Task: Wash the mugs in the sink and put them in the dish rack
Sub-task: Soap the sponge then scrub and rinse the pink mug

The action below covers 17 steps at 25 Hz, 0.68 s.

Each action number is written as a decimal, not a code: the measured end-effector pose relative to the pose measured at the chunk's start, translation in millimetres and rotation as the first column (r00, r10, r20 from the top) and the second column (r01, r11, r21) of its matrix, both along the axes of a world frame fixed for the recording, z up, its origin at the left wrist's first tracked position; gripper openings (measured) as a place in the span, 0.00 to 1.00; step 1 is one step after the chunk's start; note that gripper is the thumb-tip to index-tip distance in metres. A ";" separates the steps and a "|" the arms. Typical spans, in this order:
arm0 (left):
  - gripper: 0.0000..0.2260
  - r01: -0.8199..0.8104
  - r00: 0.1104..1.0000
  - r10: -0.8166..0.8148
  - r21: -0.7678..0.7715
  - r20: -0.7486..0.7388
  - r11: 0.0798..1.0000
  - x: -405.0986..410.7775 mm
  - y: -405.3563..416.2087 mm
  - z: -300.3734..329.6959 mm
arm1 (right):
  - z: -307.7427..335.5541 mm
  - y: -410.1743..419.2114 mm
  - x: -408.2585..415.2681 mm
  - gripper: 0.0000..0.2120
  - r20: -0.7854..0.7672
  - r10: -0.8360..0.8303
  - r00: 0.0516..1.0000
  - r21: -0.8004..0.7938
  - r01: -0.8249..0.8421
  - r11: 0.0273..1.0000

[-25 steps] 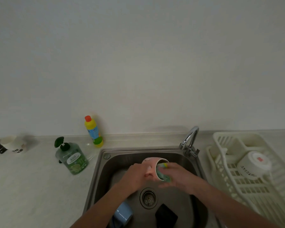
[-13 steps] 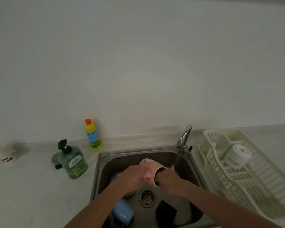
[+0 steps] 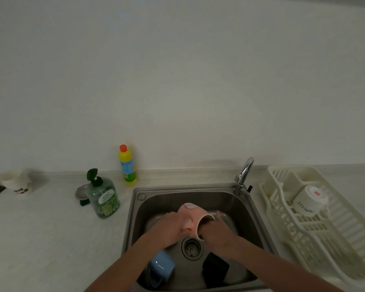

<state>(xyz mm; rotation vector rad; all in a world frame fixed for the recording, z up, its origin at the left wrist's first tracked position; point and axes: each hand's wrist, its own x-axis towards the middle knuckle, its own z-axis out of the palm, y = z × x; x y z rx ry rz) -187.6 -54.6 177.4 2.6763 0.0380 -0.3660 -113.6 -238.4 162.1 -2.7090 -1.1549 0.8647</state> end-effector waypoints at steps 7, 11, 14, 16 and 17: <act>0.17 -0.152 0.988 0.152 0.007 -0.007 0.988 13.3 -5.7 -2.1 | 16.6 6.9 2.7 0.12 -0.158 -0.149 0.976 0.346 0.196 0.917; 0.16 -0.098 0.994 0.099 0.014 -0.037 0.995 17.6 -20.4 -2.8 | 20.9 -29.7 5.9 0.25 0.322 0.354 0.878 -0.101 -0.340 0.935; 0.17 -0.095 0.995 0.096 0.035 -0.022 0.995 19.7 -40.4 -11.7 | 28.1 -16.2 8.5 0.28 0.159 0.101 0.982 0.137 -0.123 0.983; 0.15 -0.107 0.994 0.107 0.066 0.011 0.992 20.1 -47.6 -12.4 | 23.3 -3.7 16.3 0.20 -0.461 -0.246 0.853 0.271 0.399 0.876; 0.16 -0.129 0.992 0.129 0.037 0.010 0.991 19.5 -48.8 -9.9 | 24.3 -6.5 14.6 0.16 -0.729 -0.295 0.618 0.266 0.653 0.709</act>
